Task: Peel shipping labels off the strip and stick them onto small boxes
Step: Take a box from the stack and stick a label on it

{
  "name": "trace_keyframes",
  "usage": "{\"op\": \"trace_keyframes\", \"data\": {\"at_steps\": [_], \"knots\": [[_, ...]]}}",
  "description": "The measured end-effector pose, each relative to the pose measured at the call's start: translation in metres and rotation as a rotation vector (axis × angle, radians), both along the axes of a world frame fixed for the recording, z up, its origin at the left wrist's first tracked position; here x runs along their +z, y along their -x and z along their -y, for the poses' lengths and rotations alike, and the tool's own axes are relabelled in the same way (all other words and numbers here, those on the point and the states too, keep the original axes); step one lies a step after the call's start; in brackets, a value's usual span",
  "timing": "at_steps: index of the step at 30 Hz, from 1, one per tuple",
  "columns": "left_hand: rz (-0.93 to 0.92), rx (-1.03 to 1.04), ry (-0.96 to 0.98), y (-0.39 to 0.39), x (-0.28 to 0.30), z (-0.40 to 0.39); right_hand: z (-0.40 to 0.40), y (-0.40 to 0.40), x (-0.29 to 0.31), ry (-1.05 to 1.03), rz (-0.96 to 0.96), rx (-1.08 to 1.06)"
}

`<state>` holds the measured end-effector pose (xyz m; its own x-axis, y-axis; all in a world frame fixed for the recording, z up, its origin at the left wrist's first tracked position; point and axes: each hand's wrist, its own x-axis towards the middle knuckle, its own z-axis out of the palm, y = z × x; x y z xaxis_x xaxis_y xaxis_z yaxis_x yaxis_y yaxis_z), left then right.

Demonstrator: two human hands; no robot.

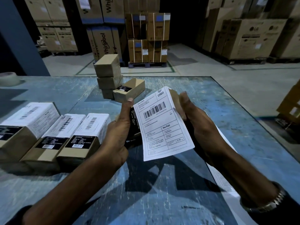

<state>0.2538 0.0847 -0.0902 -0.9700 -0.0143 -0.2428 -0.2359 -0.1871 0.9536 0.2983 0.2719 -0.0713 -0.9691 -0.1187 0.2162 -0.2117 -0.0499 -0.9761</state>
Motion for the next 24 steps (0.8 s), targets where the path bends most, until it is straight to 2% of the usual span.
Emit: {"op": "trace_keyframes", "data": {"at_steps": [9,14,19,21,24], "knots": [[0.027,-0.037,0.0,0.006,0.003,0.003,-0.01,0.007,-0.002,0.019,-0.048,-0.047],[-0.071,-0.094,0.087,0.004,0.007,0.005,-0.023,0.027,0.007,0.048,0.096,-0.086],[-0.177,-0.213,0.168,0.001,0.022,0.004,-0.036,0.016,0.007,0.334,0.243,-0.034],[-0.272,-0.231,0.192,0.001,0.025,0.002,-0.037,0.011,0.007,0.444,0.303,-0.044],[-0.447,-0.329,0.373,0.008,0.021,0.013,-0.035,0.012,0.01,0.542,0.368,-0.044]]}}
